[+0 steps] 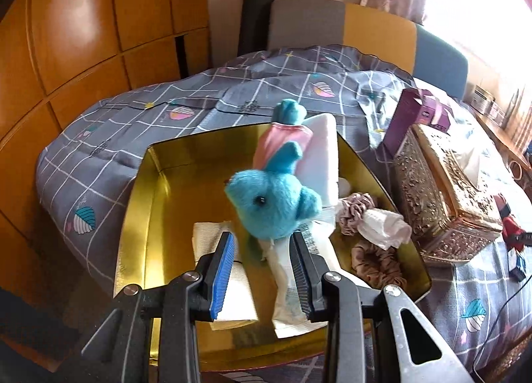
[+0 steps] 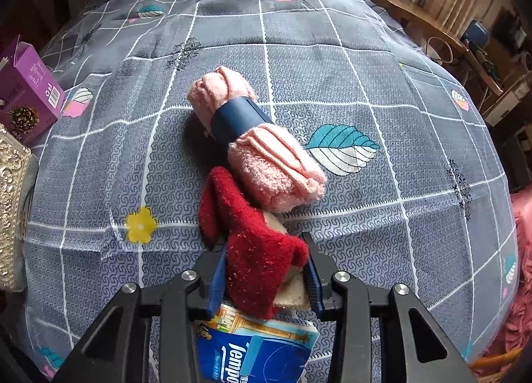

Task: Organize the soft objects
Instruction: 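Open the left tool to drop the beige mesh cloth into the tray, then carry the red sock into the gold tray and open right tool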

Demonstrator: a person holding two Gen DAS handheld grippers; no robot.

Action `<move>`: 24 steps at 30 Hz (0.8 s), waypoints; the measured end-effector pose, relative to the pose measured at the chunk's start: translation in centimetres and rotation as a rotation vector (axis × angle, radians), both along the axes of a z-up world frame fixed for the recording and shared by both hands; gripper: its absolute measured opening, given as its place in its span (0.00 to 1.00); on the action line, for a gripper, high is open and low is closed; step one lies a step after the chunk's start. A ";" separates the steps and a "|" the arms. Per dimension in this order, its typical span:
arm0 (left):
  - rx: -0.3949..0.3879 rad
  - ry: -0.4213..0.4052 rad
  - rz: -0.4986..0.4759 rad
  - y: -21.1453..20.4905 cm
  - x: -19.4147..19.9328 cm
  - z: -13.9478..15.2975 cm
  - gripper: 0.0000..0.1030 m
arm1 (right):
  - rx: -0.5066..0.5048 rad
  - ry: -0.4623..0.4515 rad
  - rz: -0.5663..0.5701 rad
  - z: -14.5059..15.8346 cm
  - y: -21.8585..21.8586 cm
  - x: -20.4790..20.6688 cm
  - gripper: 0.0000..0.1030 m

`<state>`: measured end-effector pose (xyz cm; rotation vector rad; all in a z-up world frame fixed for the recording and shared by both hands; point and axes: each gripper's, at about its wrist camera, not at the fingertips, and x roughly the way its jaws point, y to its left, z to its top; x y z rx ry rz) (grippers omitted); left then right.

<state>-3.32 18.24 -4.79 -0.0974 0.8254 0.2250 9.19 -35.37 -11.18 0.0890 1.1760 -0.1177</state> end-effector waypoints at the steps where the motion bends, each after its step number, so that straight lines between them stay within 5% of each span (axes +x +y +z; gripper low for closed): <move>1: 0.001 0.002 -0.009 -0.1 0.0 -0.1 0.33 | 0.030 -0.017 0.008 0.3 0.1 0.0 0.39; 7: -0.001 0.013 -0.045 -0.9 0.3 -0.6 0.33 | 0.077 -0.014 0.050 0.3 1.0 0.1 0.39; 13: -0.006 0.013 -0.078 -1.4 0.2 -0.7 0.33 | 0.126 0.000 -0.029 0.9 0.2 1.0 0.39; 24: -0.012 -0.006 -0.124 -1.9 -0.1 -0.5 0.33 | 0.066 -0.090 0.083 6.6 6.0 5.6 0.39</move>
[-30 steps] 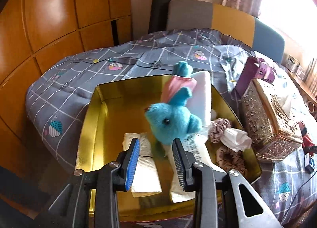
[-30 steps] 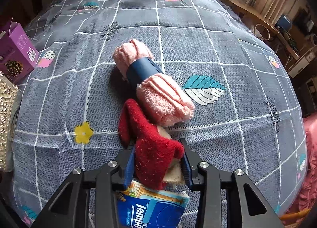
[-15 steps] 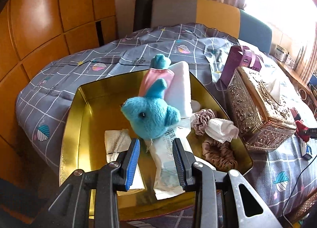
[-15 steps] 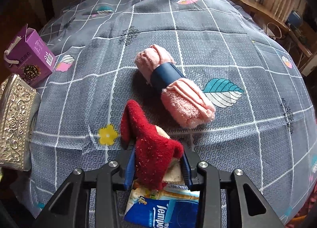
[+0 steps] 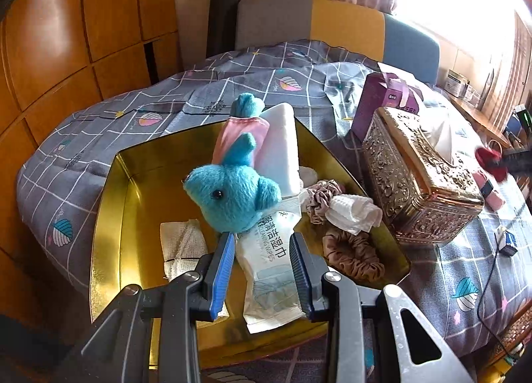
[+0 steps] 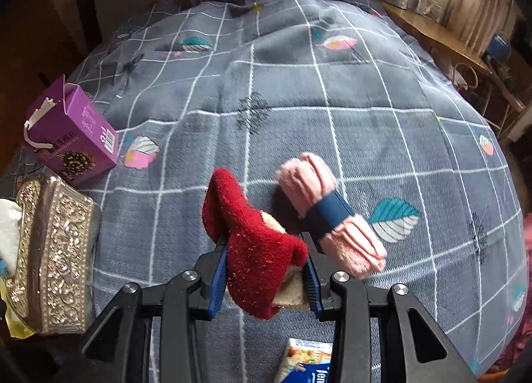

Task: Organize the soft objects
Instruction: 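Carry the red sock into the gold tray and open right tool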

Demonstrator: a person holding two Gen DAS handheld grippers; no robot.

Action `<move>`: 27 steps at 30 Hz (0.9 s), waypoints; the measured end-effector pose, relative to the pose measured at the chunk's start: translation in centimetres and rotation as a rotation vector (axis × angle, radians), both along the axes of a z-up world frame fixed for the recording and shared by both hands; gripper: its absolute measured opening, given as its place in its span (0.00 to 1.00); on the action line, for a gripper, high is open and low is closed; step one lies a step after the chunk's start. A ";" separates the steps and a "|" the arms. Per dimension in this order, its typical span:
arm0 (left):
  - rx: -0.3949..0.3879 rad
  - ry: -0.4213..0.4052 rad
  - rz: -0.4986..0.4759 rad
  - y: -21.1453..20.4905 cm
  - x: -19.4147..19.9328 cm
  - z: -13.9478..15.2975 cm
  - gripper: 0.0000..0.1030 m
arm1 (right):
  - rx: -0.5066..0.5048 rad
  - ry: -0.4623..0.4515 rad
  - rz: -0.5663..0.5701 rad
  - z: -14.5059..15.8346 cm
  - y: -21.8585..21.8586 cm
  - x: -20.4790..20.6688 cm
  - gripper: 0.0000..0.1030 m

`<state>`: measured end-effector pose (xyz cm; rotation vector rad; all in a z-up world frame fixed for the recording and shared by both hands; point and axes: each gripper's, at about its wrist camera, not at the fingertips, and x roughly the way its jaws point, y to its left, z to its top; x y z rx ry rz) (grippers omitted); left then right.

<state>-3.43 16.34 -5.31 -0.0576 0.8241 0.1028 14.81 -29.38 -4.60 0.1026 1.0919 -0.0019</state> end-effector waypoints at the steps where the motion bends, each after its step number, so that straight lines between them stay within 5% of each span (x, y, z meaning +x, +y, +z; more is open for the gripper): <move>1: -0.001 -0.001 -0.005 0.0 0.0 0.0 0.33 | -0.002 -0.015 0.010 0.8 0.8 0.5 0.39; 8: -0.010 -0.005 -0.021 0.0 -0.1 0.0 0.33 | 0.020 -0.186 0.123 7.7 7.1 2.4 0.39; 16: -0.015 -0.006 -0.023 0.1 -0.2 0.0 0.33 | 0.062 -0.390 0.429 14.4 17.5 0.0 0.39; 27: 0.001 -0.029 0.014 1.2 -0.7 0.6 0.33 | 0.087 -0.355 0.772 12.0 28.0 -6.8 0.38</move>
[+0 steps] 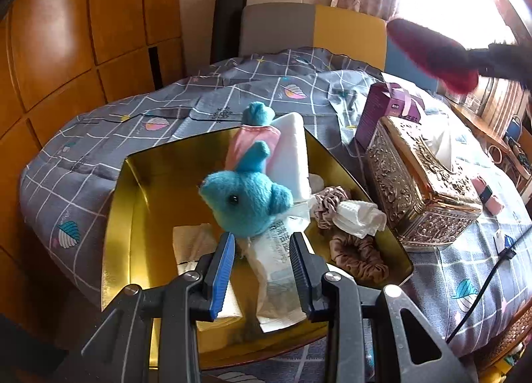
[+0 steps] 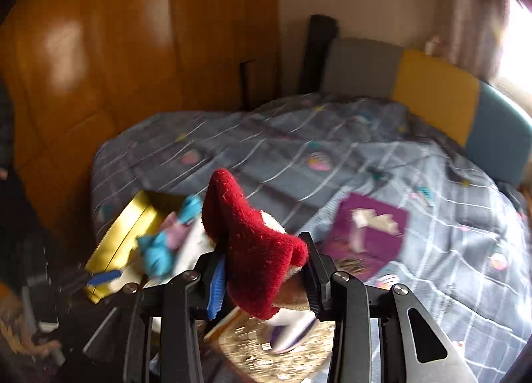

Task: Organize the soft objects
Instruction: 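Carry the red sock into the gold tray and open right tool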

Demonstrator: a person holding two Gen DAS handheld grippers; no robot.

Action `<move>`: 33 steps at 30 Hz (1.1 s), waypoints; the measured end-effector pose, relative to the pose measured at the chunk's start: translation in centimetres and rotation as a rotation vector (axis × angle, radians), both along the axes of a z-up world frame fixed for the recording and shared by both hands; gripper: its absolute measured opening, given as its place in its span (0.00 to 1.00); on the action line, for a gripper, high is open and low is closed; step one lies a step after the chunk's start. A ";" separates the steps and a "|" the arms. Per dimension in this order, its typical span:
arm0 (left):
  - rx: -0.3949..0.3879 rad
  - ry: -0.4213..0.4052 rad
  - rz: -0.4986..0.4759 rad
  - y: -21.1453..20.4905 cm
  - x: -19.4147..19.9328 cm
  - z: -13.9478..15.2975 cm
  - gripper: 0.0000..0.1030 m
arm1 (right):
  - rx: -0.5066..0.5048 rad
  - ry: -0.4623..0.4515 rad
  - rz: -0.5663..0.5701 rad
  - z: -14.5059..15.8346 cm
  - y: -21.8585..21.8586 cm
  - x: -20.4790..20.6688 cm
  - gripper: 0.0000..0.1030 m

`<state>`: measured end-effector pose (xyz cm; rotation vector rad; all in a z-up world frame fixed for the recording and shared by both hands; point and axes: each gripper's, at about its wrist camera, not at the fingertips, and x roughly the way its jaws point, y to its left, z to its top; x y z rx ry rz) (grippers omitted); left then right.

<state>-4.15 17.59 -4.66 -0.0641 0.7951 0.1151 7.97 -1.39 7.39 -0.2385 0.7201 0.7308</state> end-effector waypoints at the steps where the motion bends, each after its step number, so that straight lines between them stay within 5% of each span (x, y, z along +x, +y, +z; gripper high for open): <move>1: 0.001 0.000 0.003 0.1 0.0 0.0 0.33 | -0.006 0.008 0.019 -0.5 0.6 -0.5 0.39; 12: 0.004 0.004 0.065 2.0 -0.7 0.0 0.33 | -0.056 0.126 0.151 -6.8 4.7 -4.0 0.38; 25: -0.067 -0.050 0.345 10.7 -2.3 1.2 0.33 | -0.142 0.220 0.285 -13.8 13.6 -8.0 0.39; 28: -0.073 -0.036 0.338 10.7 -2.2 0.8 0.33 | -0.130 0.211 0.304 -14.3 15.0 -8.6 0.46; 33: -0.063 -0.036 0.303 9.7 -2.0 0.7 0.33 | -0.072 0.272 0.283 -13.7 14.1 -8.3 0.73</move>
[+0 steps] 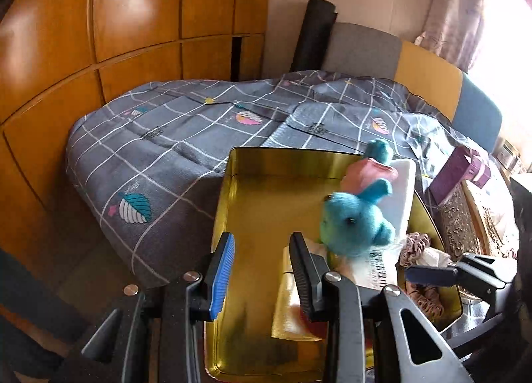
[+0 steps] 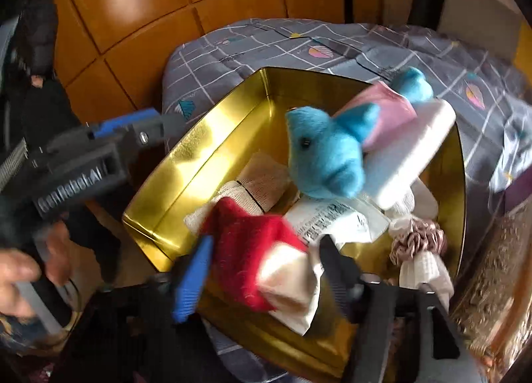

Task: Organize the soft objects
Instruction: 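Carry the red sock into the gold tray and open right tool, then move both tools back over the remaining items on the bed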

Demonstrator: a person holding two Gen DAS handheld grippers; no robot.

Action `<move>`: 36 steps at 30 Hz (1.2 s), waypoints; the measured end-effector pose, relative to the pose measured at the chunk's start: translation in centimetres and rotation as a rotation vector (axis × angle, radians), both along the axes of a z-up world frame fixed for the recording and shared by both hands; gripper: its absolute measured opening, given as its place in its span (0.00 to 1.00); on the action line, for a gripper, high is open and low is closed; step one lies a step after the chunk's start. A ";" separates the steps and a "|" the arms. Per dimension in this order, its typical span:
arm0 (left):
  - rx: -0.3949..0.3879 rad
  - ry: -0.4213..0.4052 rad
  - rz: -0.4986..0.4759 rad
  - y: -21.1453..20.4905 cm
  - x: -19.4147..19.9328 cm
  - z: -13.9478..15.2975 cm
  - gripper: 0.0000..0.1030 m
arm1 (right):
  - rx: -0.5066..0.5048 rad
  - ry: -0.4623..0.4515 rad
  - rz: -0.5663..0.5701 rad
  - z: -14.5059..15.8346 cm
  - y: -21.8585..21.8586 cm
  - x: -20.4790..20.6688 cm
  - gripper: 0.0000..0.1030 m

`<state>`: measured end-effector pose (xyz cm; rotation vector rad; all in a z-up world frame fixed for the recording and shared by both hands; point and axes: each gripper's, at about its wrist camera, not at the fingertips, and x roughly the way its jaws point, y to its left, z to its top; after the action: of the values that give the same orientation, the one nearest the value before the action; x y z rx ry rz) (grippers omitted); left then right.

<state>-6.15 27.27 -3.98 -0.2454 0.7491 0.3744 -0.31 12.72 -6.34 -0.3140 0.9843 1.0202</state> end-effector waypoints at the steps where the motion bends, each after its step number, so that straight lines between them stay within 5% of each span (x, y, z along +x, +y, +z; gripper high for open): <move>1: 0.000 -0.004 -0.006 -0.3 0.0 0.1 0.33 | 0.006 0.001 -0.012 0.1 -0.4 0.1 0.75; 21: 0.083 -0.036 -0.279 -9.7 1.0 2.5 0.33 | 0.075 -0.215 -0.321 6.3 -15.6 0.1 0.75; 36: 0.142 -0.084 -0.536 -18.2 2.9 5.4 0.33 | 0.095 -0.206 -0.856 7.1 -34.9 2.1 0.83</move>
<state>-3.27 9.06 1.42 0.0770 0.6729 -0.0913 1.83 -22.22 0.74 0.0911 0.7603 0.2427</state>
